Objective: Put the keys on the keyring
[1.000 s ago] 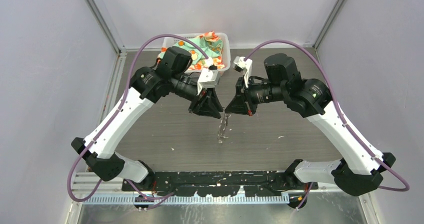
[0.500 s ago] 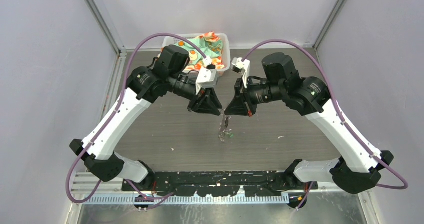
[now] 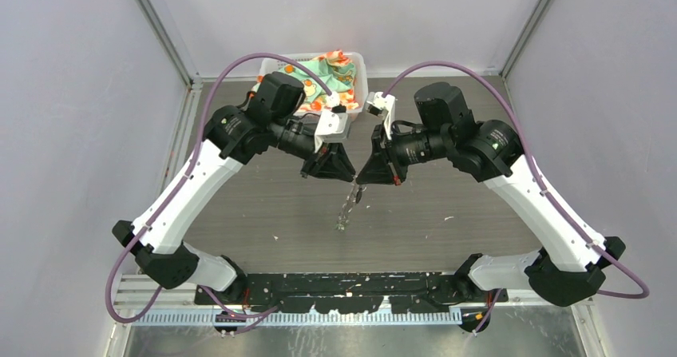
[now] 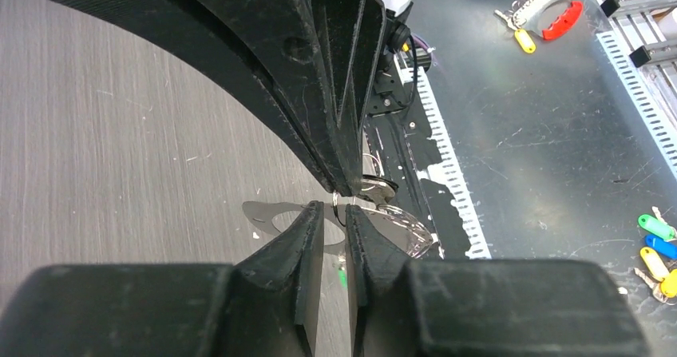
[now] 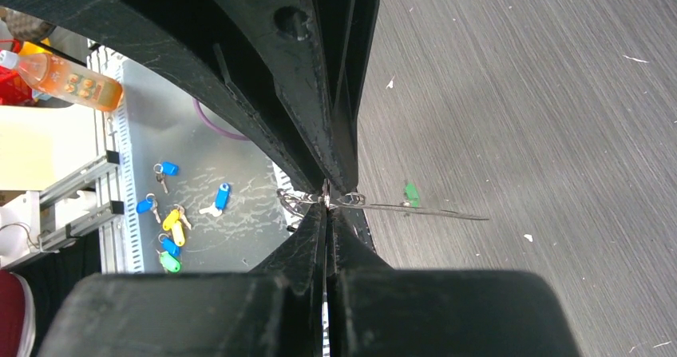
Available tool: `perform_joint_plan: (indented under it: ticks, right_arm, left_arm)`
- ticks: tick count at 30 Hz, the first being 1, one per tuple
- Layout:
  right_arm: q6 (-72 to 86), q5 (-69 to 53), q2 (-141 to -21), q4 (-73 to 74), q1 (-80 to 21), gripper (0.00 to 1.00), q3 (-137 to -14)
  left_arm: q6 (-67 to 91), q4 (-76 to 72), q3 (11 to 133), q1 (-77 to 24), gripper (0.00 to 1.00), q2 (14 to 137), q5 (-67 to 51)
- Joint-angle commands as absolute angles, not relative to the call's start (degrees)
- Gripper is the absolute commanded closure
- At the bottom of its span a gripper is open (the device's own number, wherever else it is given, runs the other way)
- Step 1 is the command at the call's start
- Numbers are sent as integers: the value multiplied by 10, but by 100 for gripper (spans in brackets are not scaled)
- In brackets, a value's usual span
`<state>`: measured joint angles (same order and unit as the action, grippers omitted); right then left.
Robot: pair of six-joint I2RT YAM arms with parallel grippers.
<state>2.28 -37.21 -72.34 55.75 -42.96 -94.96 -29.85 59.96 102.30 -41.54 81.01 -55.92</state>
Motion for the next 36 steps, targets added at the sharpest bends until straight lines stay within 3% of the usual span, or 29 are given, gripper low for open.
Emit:
perform_joint_plan:
  ticks: [1, 8, 13, 16, 20, 23, 28, 36]
  right_arm:
    - [25, -386, -722, 535, -432, 99, -976]
    - [26, -390, -727, 533, -439, 99, -976]
    - [25, -388, -729, 535, -440, 99, -976]
    - [30, -372, -728, 533, -439, 99, -976]
    - [52, -321, -698, 507, -435, 80, -960]
    - [81, -290, -648, 459, -428, 62, -922]
    - [141, -253, -562, 367, -417, 59, -844]
    - [218, -167, -494, 270, -414, 49, -763]
  left_arm:
    - [-326, 625, 1048, -423, 84, 817, -562]
    - [-354, 659, 1061, -431, 86, 829, -556]
    - [-353, 661, 1073, -433, 99, 834, -557]
    - [-351, 659, 1072, -433, 100, 832, -559]
    - [-282, 600, 1041, -432, 100, 816, -562]
    - [-152, 474, 986, -411, 100, 790, -587]
    - [121, 179, 863, -368, 100, 743, -624]
    - [204, 26, 816, -367, 100, 705, -493]
